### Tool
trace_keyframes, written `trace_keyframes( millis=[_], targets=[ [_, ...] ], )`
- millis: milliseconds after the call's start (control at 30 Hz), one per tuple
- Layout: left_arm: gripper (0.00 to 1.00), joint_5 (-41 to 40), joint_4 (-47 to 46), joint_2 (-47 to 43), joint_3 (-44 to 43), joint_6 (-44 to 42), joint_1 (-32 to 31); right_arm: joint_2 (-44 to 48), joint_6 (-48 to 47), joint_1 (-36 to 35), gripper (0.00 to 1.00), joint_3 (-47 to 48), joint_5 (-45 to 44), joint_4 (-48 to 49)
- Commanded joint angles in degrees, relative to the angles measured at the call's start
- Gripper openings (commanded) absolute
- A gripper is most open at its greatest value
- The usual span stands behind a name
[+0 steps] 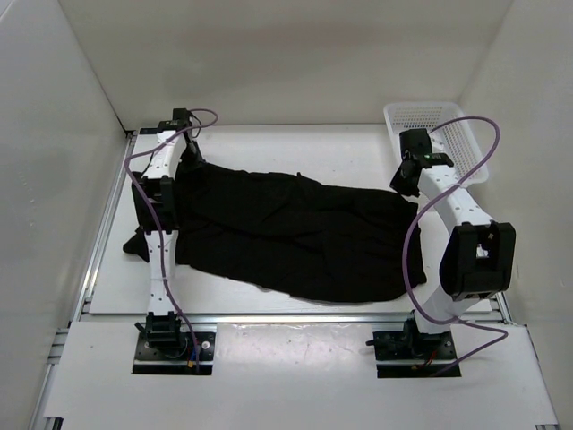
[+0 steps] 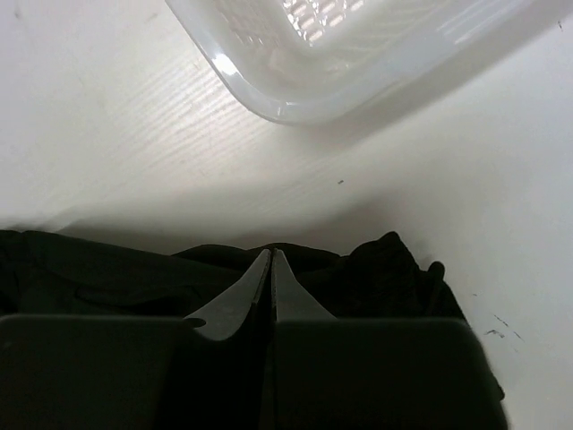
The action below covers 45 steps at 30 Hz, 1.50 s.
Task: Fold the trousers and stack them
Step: Flatten the trousers out, then fold the trousers
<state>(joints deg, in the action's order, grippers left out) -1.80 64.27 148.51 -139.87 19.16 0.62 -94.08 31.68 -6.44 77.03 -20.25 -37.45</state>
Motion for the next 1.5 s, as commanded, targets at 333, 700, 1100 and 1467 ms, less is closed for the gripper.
trace_keyframes(
  millis=[333, 700, 1100, 1467],
  targets=[
    [0.89, 4.7, -3.0, -7.7, -9.7, 0.6, -0.2, 16.1, 0.5, 0.3, 0.8, 0.8, -4.5, -5.1],
    [0.11, 1.1, -9.5, -52.4, 39.5, 9.0, 13.2, 38.4, 2.8, 0.8, 0.19, -20.8, 7.8, -11.0],
    [0.49, 4.2, -10.7, -70.2, 80.3, 18.6, 27.2, 43.1, 1.9, -0.3, 0.69, -29.7, 17.3, -12.1],
    [0.51, 4.3, -17.0, -64.1, 81.7, 16.5, 30.4, 37.8, -2.3, -0.3, 0.74, -24.7, 18.9, -11.6]
  ],
)
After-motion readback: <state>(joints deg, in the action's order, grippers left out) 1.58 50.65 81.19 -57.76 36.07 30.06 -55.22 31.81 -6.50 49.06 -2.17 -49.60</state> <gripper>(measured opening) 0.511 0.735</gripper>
